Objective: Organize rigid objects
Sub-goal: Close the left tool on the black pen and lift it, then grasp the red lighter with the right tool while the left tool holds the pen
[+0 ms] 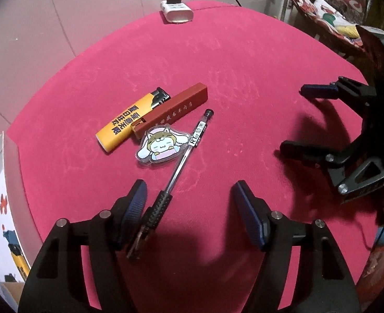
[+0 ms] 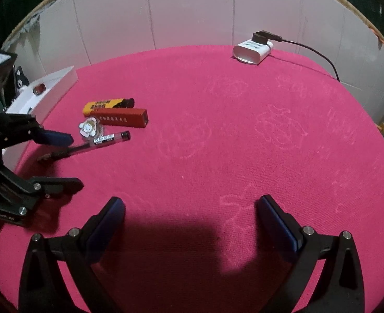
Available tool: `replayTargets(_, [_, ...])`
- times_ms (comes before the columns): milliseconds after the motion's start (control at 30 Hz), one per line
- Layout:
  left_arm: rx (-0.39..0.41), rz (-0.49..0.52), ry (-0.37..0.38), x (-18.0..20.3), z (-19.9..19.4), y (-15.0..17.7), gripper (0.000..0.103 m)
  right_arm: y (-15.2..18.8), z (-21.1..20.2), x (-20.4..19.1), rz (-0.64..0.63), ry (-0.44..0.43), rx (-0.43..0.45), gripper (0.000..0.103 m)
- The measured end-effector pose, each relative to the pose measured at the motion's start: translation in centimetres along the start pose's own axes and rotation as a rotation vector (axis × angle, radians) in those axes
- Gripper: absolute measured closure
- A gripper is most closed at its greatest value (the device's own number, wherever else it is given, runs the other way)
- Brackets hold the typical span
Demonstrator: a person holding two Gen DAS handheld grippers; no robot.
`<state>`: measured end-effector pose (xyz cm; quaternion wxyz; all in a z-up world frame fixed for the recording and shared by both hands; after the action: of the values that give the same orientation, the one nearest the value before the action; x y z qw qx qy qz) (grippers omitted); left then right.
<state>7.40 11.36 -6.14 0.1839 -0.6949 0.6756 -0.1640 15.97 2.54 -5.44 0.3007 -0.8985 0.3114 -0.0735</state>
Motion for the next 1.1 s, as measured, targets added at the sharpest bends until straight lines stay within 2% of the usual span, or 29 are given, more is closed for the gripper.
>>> replayTargets(33, [0.01,0.004,0.003,0.2,-0.1,0.0,0.055,0.0,0.1,0.0,-0.005,0.007,-0.002,0.0])
replayTargets(67, [0.016,0.007,0.005,0.4,-0.3,0.0,0.064,0.0,0.1,-0.1,-0.008,0.011,-0.003,0.0])
replayTargets(100, [0.019,0.006,0.011,0.7,-0.5,0.1,0.083,0.0,0.1,-0.1,-0.01,0.013,-0.004,0.0])
replayTargets(133, [0.023,0.005,0.005,1.0,-0.6,0.3,0.091,0.0,0.1,-0.1,-0.012,0.016,-0.005,0.0])
replayTargets(233, [0.05,-0.004,-0.028,1.4,-1.0,0.7,0.093,0.0,0.1,-0.1,-0.014,0.02,-0.005,0.0])
replayTargets(467, [0.116,-0.112,-0.014,1.0,-2.6,1.8,0.094,-0.2,0.2,-0.1,-0.022,0.022,-0.004,0.0])
replayTargets(767, [0.286,-0.252,-0.02,-2.1,-9.7,2.4,0.094,-3.7,3.0,-2.8,-0.207,-0.099,-0.013,0.002])
replayTargets(833, [0.303,-0.279,-0.023,-2.8,-10.6,2.8,0.094,-5.0,3.6,-3.7,-0.26,-0.12,0.004,0.013])
replayTargets(933, [0.309,-0.307,-0.027,-3.3,-10.9,3.4,0.094,-6.5,4.6,-5.2,-0.34,-0.141,0.016,0.017])
replayTargets(1000, [0.309,-0.321,-0.021,-3.4,-11.0,4.0,0.094,-7.2,5.1,-6.3,-0.369,-0.198,0.007,0.031])
replayTargets(1100, [0.307,-0.338,-0.021,-3.6,-11.0,4.4,0.094,-7.4,5.4,-7.6,-0.415,-0.234,0.0,0.039])
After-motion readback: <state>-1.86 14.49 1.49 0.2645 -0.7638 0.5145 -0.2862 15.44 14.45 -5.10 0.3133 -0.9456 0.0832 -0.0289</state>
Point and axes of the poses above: each gripper's, at about its wrist camera, not at the fingertips, and z roughly the way its jaws point, x to its right, y to its underside, the point moved 8 cm from there along z, roughly the way its jaws point, and after that the axes turned 4 degrees about z, right-handed, at the moved point
